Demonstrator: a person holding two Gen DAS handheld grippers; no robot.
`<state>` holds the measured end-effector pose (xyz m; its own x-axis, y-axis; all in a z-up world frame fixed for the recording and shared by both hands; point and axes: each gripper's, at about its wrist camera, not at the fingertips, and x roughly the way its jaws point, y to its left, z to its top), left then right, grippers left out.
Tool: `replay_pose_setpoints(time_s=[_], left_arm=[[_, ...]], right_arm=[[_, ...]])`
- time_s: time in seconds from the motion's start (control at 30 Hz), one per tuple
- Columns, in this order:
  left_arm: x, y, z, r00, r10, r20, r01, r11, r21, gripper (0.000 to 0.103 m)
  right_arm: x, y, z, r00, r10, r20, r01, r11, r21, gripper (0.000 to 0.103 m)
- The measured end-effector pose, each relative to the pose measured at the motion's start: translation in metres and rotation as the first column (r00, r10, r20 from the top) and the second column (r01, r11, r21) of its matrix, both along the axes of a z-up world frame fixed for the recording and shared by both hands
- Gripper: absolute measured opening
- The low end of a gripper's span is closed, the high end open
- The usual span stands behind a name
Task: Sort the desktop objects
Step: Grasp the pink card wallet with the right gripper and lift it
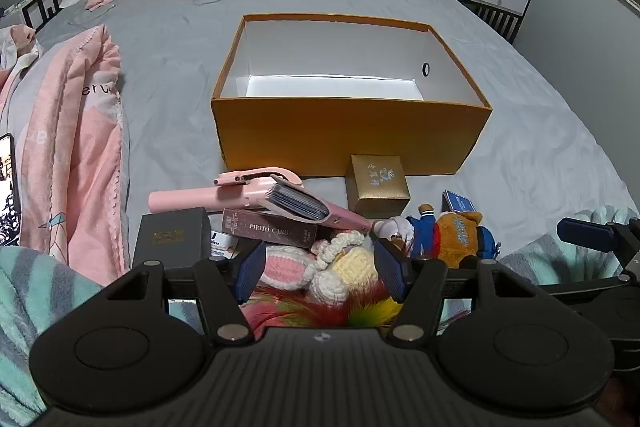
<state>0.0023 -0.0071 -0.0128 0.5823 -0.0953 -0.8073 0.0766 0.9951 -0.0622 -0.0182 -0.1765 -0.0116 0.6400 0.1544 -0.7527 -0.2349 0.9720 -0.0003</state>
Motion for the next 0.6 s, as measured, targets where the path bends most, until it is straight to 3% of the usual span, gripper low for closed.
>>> replay_pose_setpoints(time_s=[0.37, 0.5, 0.6], left_arm=[[0.005, 0.007, -0.001, 1.000, 0.015, -0.012, -0.016, 1.000, -0.021, 0.071], [0.017, 0.021, -0.002, 0.998, 0.049, -0.047, -0.053, 0.995, -0.086, 0.071], [0.030, 0.030, -0.003, 0.995, 0.076, -0.071, -0.086, 0.984, -0.154, 0.071]], right_arm=[[0.005, 0.001, -0.003, 1.000, 0.014, -0.011, -0.014, 1.000, 0.002, 0.101], [0.015, 0.009, -0.004, 0.998, 0.057, -0.008, -0.057, 0.998, -0.013, 0.093], [0.030, 0.015, -0.007, 0.997, 0.076, -0.008, -0.076, 0.997, -0.024, 0.081]])
